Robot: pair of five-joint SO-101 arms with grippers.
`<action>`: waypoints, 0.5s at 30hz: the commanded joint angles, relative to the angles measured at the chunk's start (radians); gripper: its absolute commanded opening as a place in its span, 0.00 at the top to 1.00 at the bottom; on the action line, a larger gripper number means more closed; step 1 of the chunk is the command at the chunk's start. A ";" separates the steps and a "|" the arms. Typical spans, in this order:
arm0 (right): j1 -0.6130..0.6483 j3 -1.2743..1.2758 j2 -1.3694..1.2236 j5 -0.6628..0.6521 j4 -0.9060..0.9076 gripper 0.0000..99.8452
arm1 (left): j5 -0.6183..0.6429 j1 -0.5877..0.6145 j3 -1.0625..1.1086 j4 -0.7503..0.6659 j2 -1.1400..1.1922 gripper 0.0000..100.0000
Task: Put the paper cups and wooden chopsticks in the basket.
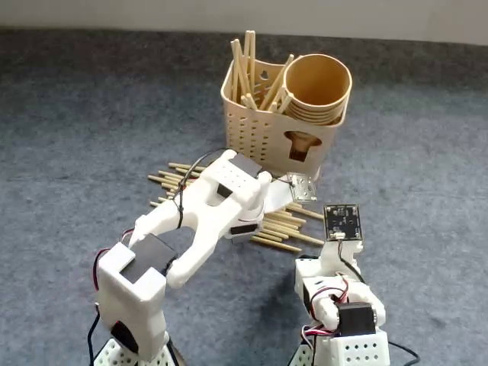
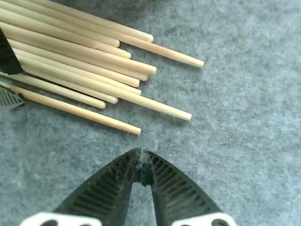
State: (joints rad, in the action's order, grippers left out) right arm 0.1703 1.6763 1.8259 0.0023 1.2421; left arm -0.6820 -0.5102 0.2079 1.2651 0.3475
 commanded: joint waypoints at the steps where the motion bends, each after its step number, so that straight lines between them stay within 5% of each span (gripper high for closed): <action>1: -0.008 0.142 0.019 -0.002 0.008 1.00 | -0.020 -0.048 0.008 0.055 0.022 0.91; 15: -0.008 0.142 0.019 -0.002 0.008 1.00 | -0.008 -0.096 0.054 0.098 -0.050 0.93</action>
State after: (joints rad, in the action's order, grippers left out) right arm 0.1703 1.6763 1.8259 0.0023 1.2421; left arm -0.6943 -0.5777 0.2355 1.3372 0.3675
